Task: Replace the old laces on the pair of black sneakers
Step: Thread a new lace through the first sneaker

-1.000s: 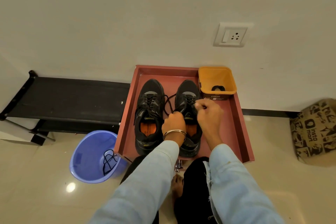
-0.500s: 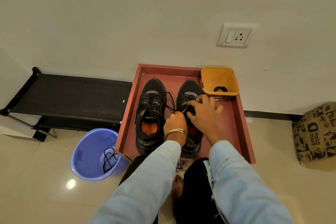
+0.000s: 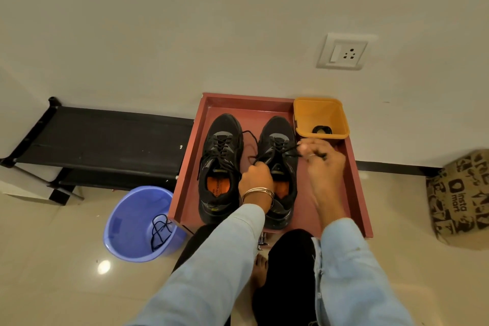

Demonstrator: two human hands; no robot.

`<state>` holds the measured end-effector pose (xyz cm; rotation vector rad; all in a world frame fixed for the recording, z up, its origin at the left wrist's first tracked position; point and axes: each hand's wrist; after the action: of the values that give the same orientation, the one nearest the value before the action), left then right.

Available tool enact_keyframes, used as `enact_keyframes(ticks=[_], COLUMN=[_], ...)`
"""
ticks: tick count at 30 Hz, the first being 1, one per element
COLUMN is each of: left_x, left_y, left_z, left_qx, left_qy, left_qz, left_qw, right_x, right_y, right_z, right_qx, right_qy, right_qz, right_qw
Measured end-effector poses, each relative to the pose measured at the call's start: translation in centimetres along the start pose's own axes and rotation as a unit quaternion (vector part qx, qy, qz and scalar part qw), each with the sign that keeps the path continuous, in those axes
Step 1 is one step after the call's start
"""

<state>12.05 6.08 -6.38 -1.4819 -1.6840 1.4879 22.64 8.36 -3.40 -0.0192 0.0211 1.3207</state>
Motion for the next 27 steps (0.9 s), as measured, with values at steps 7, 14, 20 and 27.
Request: enact_keyframes(ticks=[7, 14, 20, 27], left_x=[-0.1, 0.0, 0.0, -0.2], left_y=[0.0, -0.1, -0.2, -0.4], left_z=[0.0, 0.1, 0.0, 0.1], left_qx=[0.006, 0.001, -0.002, 0.002], left_qy=[0.006, -0.002, -0.003, 0.005], left_qz=[-0.006, 0.001, 0.001, 0.007], left_qw=[1.0, 1.0, 1.0, 1.0], right_x=[0.5, 2.1, 1.6, 0.6], right_y=[-1.6, 2.3, 2.2, 0.0], right_z=[0.8, -1.9, -3.1, -1.8], right_qx=[0.171, -0.592, -0.463, 0.085], right_qy=[0.104, -0.151, -0.143, 0.199], right_qz=[0.003, 0.222, 0.146, -0.041], right_qw=[0.98, 0.76, 0.862, 0.975])
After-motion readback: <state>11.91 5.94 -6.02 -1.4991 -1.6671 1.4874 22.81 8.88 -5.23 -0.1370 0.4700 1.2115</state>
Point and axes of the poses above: each hand's wrist, its own x-axis towards the middle knuckle, its own y-axis out of the palm, z = x × y
